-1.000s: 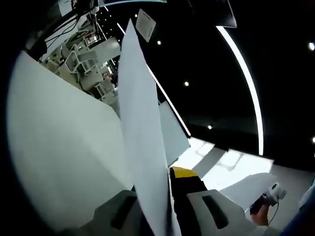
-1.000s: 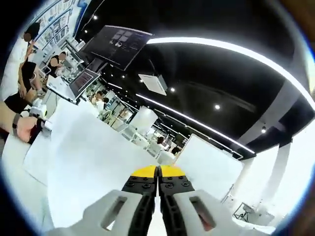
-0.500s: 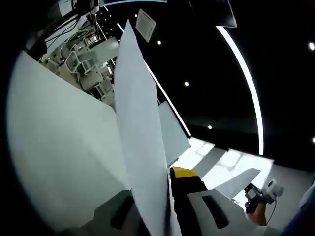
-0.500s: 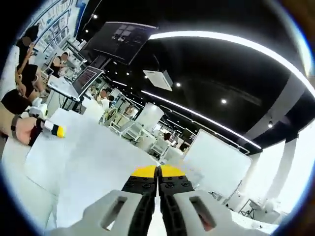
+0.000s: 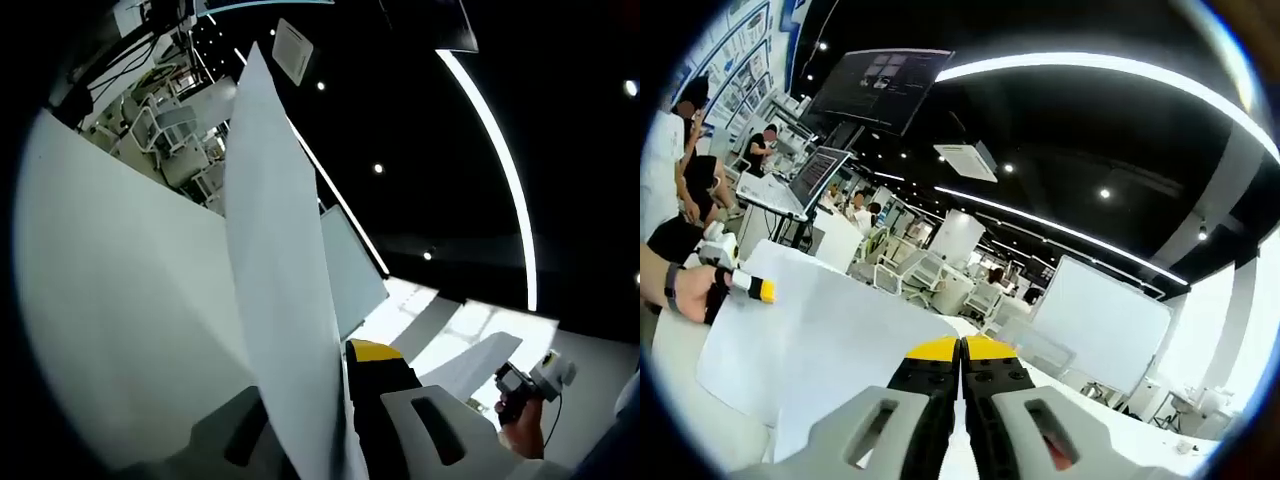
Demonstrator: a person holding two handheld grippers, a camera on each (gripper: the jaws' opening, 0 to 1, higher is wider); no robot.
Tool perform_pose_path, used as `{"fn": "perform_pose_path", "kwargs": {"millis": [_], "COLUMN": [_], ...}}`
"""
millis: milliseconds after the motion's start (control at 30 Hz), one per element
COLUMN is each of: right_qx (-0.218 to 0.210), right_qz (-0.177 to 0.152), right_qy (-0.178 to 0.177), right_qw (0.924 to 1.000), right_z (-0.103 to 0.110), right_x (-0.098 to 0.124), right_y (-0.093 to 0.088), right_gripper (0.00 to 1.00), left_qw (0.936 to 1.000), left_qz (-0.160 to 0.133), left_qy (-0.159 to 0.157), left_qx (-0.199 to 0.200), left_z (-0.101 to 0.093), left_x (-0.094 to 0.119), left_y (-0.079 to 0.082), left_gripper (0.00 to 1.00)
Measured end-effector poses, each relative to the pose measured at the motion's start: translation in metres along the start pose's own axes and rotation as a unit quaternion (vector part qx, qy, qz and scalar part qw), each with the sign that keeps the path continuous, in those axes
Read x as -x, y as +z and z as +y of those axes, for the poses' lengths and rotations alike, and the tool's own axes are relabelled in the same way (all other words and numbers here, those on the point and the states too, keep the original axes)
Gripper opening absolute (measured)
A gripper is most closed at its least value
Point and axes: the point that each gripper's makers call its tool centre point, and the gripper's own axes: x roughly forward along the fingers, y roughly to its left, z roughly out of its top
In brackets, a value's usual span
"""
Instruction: Organize the stack of printing papers by aligning and flattening the scattered papers on the table
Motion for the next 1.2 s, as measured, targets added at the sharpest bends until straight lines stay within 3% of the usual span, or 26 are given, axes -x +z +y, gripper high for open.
{"fn": "perform_pose_path", "kwargs": {"millis": [1200], "right_qx": [-0.03], "right_qz": [0.023], "right_qy": [-0.002], "right_qw": [0.9993], "right_z": [0.005], "right_x": [-0.051], "right_y": [-0.013], "right_gripper": [0.0], "left_qw": [0.9999], "left_qz": [0.008], "left_qy": [-0.001], "left_qx": [-0.012], "left_z": [-0.001], "left_x": [-0.003], "left_y": [-0.001], "left_gripper": [0.09]}}
